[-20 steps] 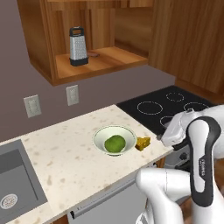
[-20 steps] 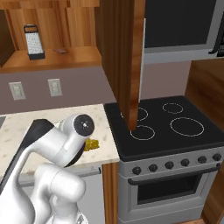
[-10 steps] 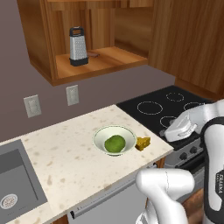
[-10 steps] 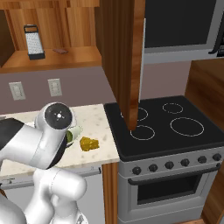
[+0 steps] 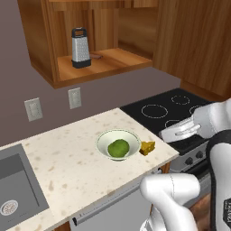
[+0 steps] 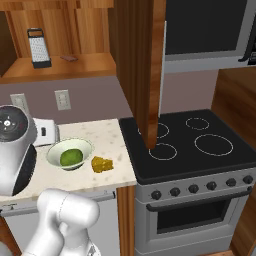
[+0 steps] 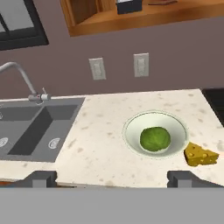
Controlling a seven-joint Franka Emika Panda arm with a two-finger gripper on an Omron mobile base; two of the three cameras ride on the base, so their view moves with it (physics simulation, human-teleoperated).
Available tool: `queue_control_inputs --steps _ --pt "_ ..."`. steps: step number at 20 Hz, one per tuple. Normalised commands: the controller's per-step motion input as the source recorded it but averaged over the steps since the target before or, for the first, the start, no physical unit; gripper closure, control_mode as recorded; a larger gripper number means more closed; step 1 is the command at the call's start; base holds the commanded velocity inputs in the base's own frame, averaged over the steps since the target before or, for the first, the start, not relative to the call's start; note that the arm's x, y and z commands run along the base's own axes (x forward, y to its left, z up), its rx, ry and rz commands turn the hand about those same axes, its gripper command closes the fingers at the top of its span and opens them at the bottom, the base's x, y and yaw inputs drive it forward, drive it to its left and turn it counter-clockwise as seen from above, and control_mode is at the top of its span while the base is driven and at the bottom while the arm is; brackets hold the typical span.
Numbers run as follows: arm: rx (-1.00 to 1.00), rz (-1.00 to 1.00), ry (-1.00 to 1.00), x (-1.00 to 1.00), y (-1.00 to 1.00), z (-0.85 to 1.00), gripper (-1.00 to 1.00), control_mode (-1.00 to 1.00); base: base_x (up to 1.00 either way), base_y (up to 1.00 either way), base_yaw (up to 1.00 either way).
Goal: Pick the cheese from the fridge and the cheese grater from the cabinet and place them next to the salad bowl.
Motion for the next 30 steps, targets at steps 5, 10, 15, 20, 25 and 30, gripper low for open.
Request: queue_control_inputs --steps 5,10,15,20,25,30 --pt "0.06 0.0 -0.08 -0.32 0.0 0.43 -1.0 -1.0 0.0 0.0 0.0" --pt "-0.03 0.0 -0.31 -0.28 0.11 0.42 -1.0 -1.0 0.0 0.0 0.0" --pt "-0.04 -0.01 -0.3 -0.07 0.05 0.42 -1.0 -1.0 0.0 0.0 0.0" --pt "0.0 0.0 -0.21 0.0 0.0 0.45 -1.0 -1.0 0.0 0.0 0.0" --pt "0.0 0.0 -0.1 0.0 0.0 0.37 -1.0 -1.0 0.0 0.0 0.0" --pt "0.0 0.0 -0.12 0.0 0.0 0.24 -1.0 -1.0 0.0 0.0 0.0"
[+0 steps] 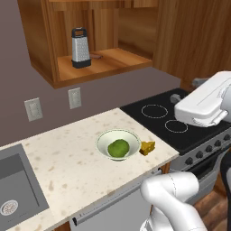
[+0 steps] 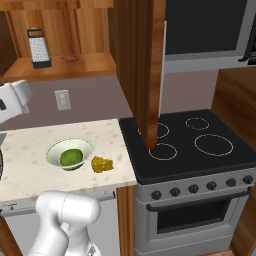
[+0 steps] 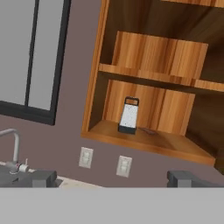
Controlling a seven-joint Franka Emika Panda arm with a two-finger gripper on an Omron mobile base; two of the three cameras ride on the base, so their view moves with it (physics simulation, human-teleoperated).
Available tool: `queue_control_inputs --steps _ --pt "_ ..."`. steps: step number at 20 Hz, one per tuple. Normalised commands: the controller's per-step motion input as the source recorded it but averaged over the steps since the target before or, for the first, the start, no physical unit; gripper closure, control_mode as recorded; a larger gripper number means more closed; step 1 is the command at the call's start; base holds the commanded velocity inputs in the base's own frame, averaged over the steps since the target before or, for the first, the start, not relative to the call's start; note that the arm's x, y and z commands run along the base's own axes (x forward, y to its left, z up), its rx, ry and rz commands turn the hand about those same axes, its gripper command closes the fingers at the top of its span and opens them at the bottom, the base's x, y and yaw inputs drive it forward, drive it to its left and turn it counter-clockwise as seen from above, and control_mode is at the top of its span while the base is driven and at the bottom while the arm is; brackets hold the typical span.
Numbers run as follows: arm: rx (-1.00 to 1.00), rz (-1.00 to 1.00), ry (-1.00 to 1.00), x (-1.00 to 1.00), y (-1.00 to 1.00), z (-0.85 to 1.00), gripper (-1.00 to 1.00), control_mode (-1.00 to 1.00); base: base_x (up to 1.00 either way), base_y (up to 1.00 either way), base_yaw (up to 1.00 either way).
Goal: Pick the cheese from the fridge and the cheese grater from the cabinet and place them next to the salad bowl.
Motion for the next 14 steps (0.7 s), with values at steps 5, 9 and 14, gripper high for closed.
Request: queue_control_inputs --steps 5,9,14 --pt "0.0 0.02 -0.15 0.01 0.0 0.05 -1.0 -1.0 0.0 0.0 0.0" --pt "0.0 0.04 -0.1 0.13 0.0 0.02 -1.0 -1.0 0.0 0.0 0.0" --pt "0.04 0.02 0.01 0.24 0.0 0.13 -1.0 -1.0 0.0 0.0 0.0"
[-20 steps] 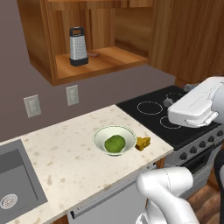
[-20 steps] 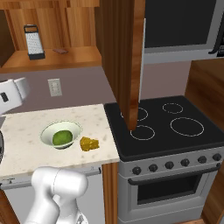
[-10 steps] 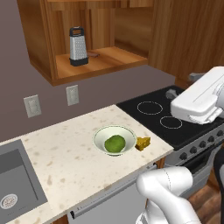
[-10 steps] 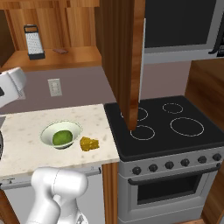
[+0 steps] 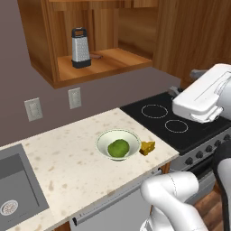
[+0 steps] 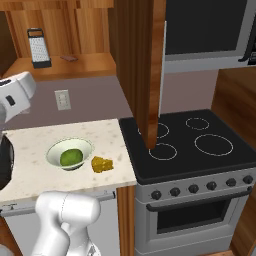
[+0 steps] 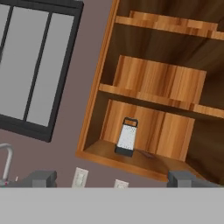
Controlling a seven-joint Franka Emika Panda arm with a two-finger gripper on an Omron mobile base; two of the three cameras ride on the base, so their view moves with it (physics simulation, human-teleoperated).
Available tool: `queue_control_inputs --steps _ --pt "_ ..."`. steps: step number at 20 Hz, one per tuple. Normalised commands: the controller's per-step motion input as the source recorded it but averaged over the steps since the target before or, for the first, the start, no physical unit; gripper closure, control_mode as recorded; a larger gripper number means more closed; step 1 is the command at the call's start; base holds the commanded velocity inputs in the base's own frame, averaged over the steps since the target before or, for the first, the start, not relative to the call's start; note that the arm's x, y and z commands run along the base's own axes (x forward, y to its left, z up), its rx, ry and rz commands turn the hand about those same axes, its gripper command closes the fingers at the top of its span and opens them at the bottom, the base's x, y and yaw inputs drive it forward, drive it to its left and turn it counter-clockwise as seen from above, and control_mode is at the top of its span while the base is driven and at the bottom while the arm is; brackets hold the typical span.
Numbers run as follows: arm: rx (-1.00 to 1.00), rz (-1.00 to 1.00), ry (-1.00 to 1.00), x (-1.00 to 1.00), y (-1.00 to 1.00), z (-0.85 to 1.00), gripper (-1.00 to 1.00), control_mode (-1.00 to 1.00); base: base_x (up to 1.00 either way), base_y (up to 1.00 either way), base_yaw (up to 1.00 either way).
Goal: Pick the cheese from the fridge and the cheese grater from the cabinet and place them next to the salad bowl.
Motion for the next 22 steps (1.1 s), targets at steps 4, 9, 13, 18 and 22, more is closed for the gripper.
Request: queue_control_inputs --steps 4,9,13,18,22 --pt "0.11 0.03 0.08 0.25 0.0 0.23 -1.0 -1.0 0.0 0.0 0.0" --pt "0.0 0.0 0.0 0.12 0.15 0.02 -1.0 -1.0 0.0 0.0 0.0" --pt "0.0 0.0 0.0 0.14 0.2 0.0 -1.0 -1.0 0.0 0.0 0.0" --pt "0.0 0.0 0.0 0.24 0.05 0.0 -1.0 -1.0 0.0 0.0 0.0" --pt "0.0 0.02 -0.09 0.26 0.0 0.0 -1.0 -1.0 0.0 0.0 0.0"
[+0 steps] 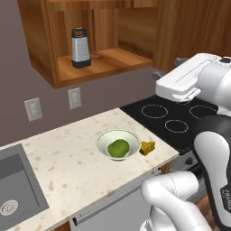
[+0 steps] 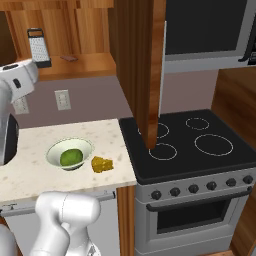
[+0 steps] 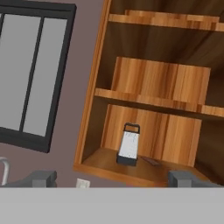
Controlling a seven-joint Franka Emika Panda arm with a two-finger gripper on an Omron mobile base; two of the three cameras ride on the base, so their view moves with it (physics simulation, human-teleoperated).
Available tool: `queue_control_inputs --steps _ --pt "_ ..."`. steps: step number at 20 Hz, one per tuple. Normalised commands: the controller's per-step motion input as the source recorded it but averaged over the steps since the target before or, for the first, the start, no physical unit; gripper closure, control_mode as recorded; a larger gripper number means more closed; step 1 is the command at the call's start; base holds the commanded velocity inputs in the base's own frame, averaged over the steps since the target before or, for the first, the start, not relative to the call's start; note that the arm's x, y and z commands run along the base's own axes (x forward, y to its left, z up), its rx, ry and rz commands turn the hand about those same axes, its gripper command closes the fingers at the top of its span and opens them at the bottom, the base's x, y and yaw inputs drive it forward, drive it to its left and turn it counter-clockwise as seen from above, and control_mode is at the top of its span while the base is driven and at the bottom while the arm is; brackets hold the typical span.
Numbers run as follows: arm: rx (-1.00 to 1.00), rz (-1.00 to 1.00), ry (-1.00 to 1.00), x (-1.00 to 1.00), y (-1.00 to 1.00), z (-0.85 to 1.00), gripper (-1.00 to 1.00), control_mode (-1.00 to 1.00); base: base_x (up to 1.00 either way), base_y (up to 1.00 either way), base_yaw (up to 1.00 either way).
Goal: Pick the cheese from the fridge and the cheese grater from the cabinet and place them next to the salad bowl.
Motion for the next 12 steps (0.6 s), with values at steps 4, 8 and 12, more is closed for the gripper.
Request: queue_control_inputs --steps 4,8,12 --pt "0.0 0.03 -0.11 0.24 0.0 0.0 -1.0 -1.0 0.0 0.0 0.0" --pt "0.0 0.0 -0.05 0.34 0.18 0.0 -1.0 -1.0 0.0 0.0 0.0" --pt "0.0 0.0 0.02 0.41 0.26 0.0 -1.0 -1.0 0.0 0.0 0.0"
